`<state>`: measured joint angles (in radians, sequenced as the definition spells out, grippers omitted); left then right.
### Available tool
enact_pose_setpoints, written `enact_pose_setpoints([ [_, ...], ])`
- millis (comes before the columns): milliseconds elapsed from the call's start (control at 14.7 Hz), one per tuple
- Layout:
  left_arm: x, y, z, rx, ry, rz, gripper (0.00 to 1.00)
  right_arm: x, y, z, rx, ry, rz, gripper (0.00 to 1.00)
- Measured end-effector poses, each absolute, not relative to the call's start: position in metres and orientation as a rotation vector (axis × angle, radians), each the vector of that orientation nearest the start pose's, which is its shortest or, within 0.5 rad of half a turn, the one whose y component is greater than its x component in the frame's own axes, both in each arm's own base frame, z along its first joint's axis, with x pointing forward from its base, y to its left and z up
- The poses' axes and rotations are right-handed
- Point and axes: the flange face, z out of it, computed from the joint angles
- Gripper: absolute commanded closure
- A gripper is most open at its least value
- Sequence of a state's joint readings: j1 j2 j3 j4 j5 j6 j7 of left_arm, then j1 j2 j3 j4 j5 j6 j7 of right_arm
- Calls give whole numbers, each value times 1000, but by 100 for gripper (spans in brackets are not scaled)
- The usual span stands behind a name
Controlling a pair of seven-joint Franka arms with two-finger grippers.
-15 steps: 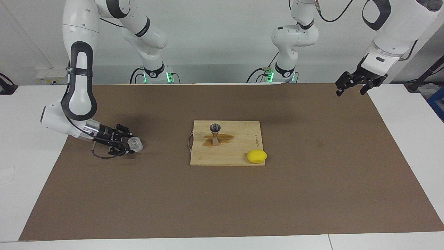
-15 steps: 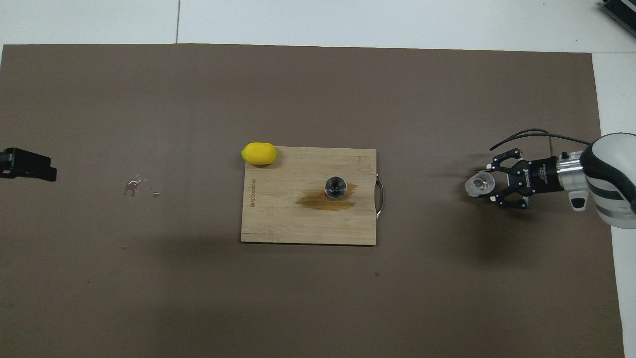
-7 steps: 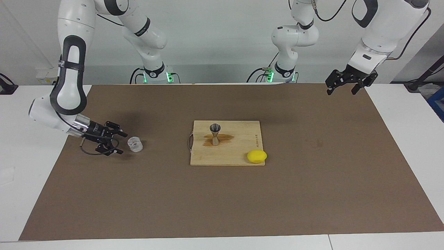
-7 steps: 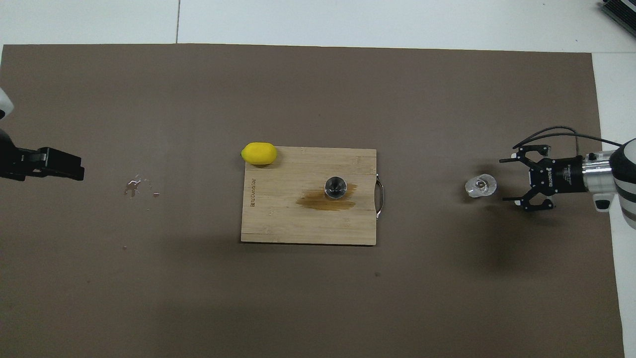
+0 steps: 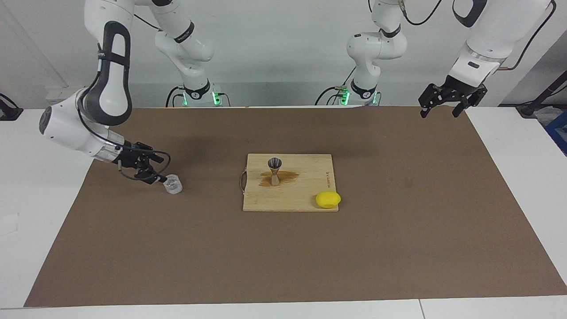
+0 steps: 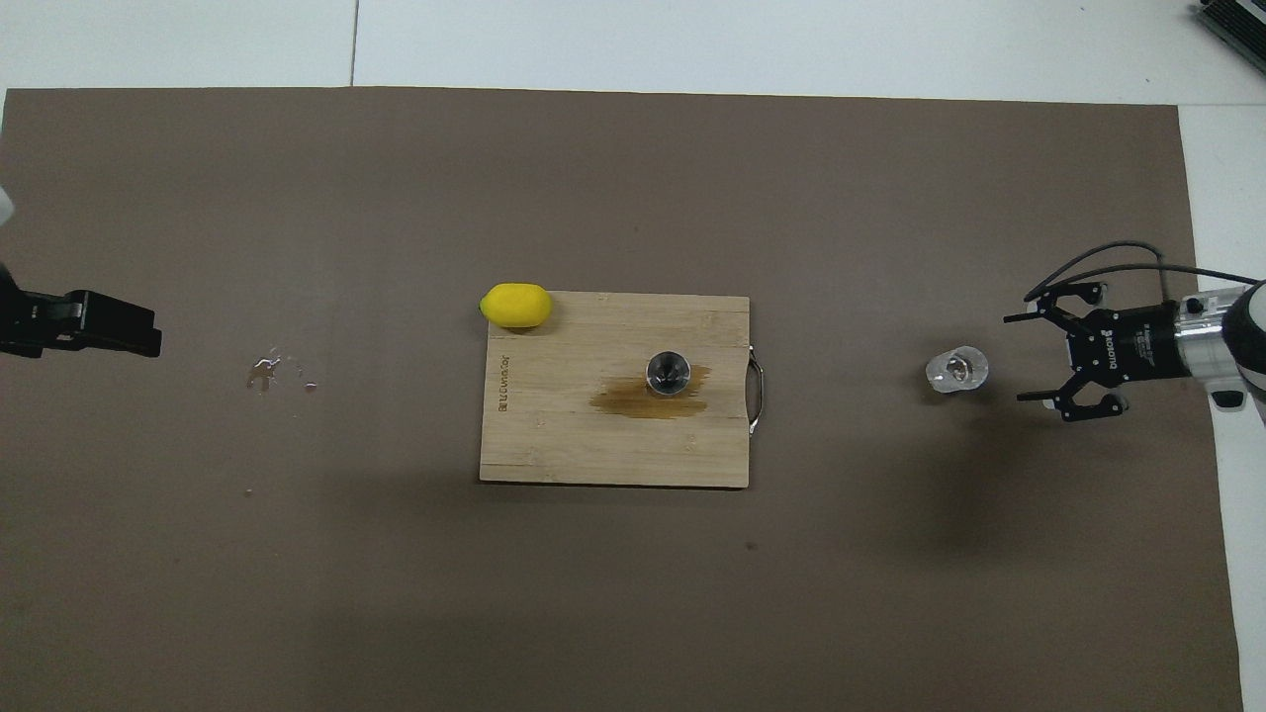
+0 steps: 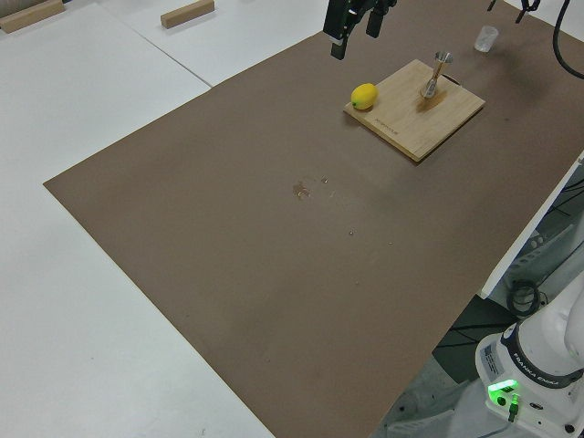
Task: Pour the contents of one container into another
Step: 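Open the right gripper and release the glass cup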
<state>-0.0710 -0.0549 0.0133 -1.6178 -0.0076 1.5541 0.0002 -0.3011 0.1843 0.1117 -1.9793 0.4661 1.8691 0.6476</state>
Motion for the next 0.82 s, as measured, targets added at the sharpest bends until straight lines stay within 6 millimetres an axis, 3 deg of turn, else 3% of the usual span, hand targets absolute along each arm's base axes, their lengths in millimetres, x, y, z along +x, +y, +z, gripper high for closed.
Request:
enact_pose_setpoints([
  [205,533,-51,627,-3150,146,30,0,559,-19,366,-2620,1028,507,1],
  [478,533,-61,626,-3149,171,26,0,567,29,381,-2880,752,426,1],
  [614,539,-61,623,-3151,170,-51,0,570,53,398,-2977,648,358,1],
  [819,544,-59,612,-3152,160,-85,0,575,68,441,-3107,533,190,1],
])
